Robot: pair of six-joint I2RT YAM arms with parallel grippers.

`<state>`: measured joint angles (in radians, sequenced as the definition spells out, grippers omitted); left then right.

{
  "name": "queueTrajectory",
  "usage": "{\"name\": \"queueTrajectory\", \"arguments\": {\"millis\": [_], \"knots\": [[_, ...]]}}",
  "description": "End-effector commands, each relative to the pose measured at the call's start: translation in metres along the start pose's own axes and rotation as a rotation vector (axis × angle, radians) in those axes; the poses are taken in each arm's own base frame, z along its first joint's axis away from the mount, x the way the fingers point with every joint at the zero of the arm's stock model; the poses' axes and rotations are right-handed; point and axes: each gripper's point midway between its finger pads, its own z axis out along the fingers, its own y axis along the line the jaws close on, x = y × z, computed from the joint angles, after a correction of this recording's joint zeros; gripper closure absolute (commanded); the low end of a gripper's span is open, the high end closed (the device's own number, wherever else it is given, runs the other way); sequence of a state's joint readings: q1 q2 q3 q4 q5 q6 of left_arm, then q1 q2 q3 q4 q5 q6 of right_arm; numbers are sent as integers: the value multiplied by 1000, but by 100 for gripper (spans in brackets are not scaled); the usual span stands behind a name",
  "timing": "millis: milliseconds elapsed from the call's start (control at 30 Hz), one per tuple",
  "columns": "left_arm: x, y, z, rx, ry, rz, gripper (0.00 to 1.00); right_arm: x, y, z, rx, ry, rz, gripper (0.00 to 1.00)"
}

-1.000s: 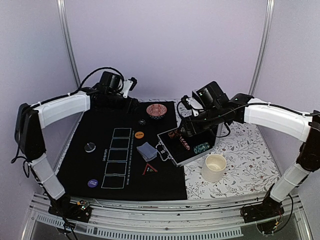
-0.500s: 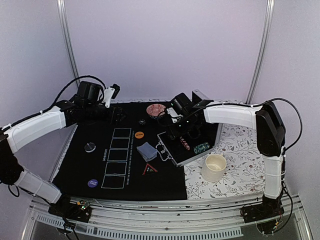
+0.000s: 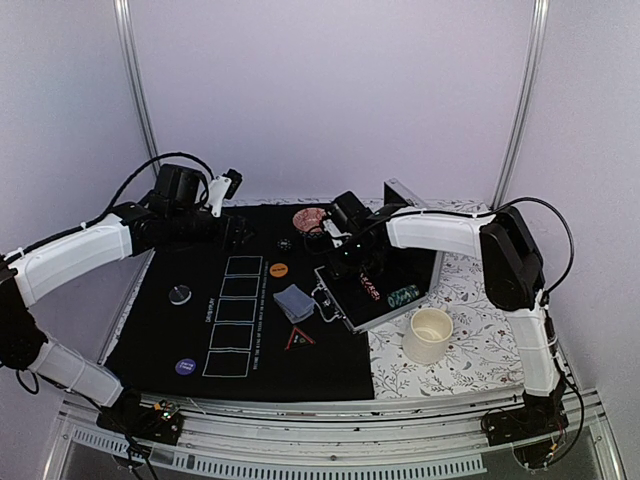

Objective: Distribute texas hold em gaming equipment
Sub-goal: Pick up the pile of poker chips from the chip case.

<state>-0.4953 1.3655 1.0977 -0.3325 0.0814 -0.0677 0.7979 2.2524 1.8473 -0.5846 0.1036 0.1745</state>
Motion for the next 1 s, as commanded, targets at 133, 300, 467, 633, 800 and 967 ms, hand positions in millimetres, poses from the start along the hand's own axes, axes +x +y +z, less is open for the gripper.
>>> {"name": "queueTrajectory", "arguments": {"millis": [133,300,467,633,800,967], "knots": [[0,-3,1,28,-9,19,20,2,-12,14,78,26,-13,46],[-1,-7,1,49,-12,23,20,6,-18,20,112,39,-16,45],[-2,-8,1,53,-11,25,20,13,-23,33,143,65,-31,46],[0,-8,1,55,-8,26,20,20,-30,43,176,83,-46,50],[0,-7,2,49,-8,28,20,21,-40,50,215,97,-56,66],[1,-7,3,52,-2,27,20,15,-37,43,205,87,-48,96]]}}
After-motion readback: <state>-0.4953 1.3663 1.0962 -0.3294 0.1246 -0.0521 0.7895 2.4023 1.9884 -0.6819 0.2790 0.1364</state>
